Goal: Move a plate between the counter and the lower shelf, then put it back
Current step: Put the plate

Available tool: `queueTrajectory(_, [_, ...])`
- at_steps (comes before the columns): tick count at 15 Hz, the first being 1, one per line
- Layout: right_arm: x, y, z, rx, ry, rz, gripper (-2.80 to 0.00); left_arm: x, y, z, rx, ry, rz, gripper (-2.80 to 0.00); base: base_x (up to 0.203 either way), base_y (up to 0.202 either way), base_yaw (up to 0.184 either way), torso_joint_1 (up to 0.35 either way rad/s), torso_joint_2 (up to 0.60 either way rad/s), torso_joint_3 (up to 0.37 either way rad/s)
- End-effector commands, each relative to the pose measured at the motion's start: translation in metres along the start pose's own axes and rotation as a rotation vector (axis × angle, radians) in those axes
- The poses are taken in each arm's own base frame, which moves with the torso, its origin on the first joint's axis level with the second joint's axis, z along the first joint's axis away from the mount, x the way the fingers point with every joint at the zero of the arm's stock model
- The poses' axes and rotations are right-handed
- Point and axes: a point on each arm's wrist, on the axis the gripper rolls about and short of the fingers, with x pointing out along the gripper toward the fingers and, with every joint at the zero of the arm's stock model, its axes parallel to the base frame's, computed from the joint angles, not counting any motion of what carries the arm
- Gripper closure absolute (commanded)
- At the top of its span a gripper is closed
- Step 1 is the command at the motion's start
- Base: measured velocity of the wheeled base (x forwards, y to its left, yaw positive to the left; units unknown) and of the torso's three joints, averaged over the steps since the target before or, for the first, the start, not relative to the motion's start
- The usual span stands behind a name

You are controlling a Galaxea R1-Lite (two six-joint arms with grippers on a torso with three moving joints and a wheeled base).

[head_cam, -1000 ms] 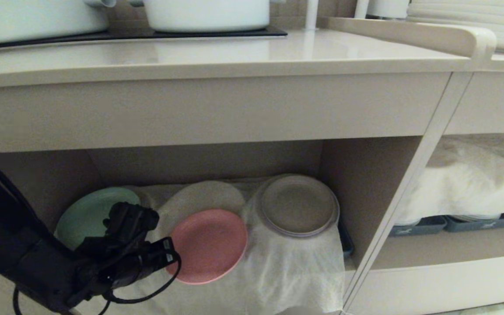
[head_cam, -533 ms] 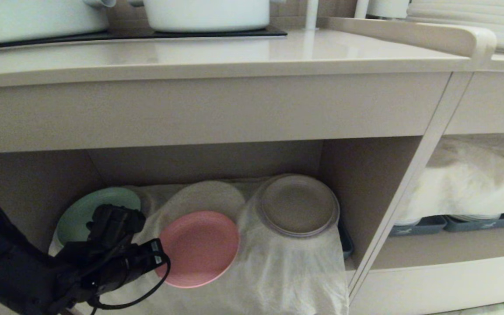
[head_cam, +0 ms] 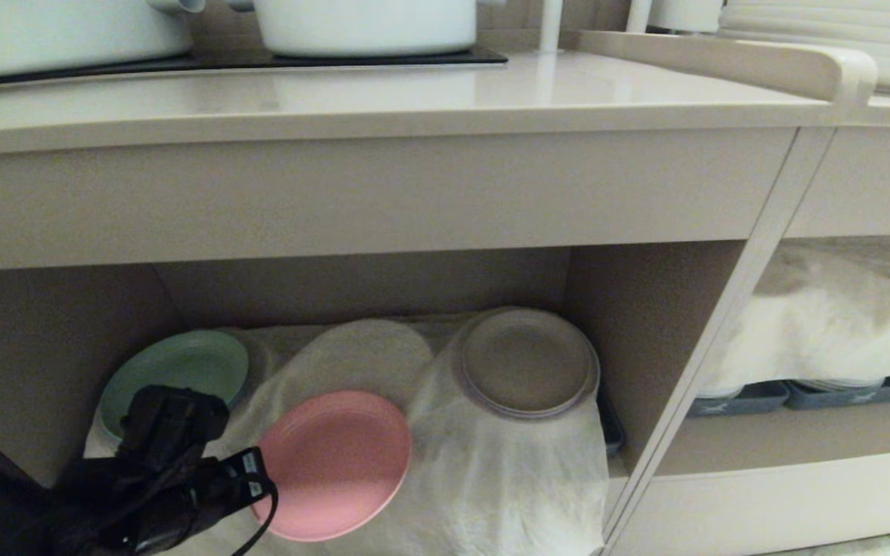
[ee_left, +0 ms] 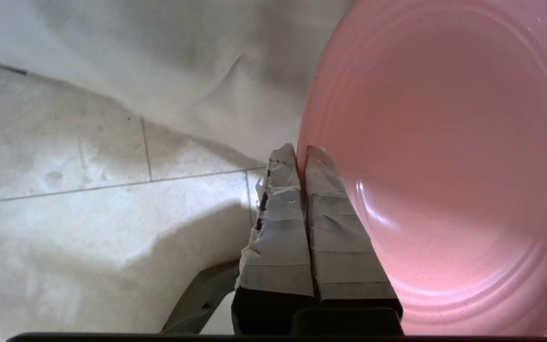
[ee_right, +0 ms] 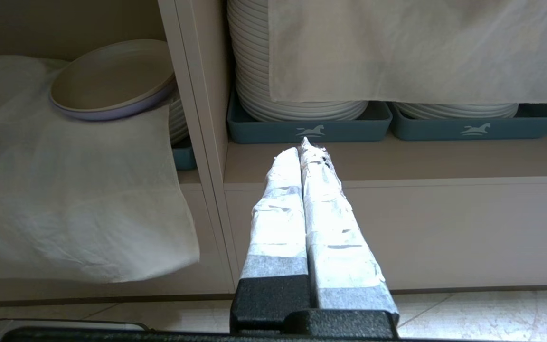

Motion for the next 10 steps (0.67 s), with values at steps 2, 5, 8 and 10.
queueTrajectory(2, [0.000,0.000,0.000,-0.001,0.001,0.000,0.00,-0.014,0.007,-0.006,-0.004,-0.015,-0.007,0.00,0.000,0.000,0.000,0.000,0.00,0.000])
queueTrajectory(5, [0.000,0.000,0.000,-0.001,0.001,0.000,0.00,-0.026,0.015,-0.011,0.027,-0.030,-0.005,0.00,0.000,0.000,0.000,0.000,0.00,0.000])
queueTrajectory(8, [0.000,0.000,0.000,-0.001,0.001,0.000,0.00,-0.038,0.020,-0.014,0.078,-0.059,-0.023,0.00,0.000,0.000,0.000,0.000,0.00,0.000])
queueTrajectory(10, [0.000,0.000,0.000,-0.001,0.001,0.000,0.00,-0.046,0.025,-0.018,0.093,-0.071,-0.026,0.00,0.000,0.000,0.000,0.000,0.00,0.000])
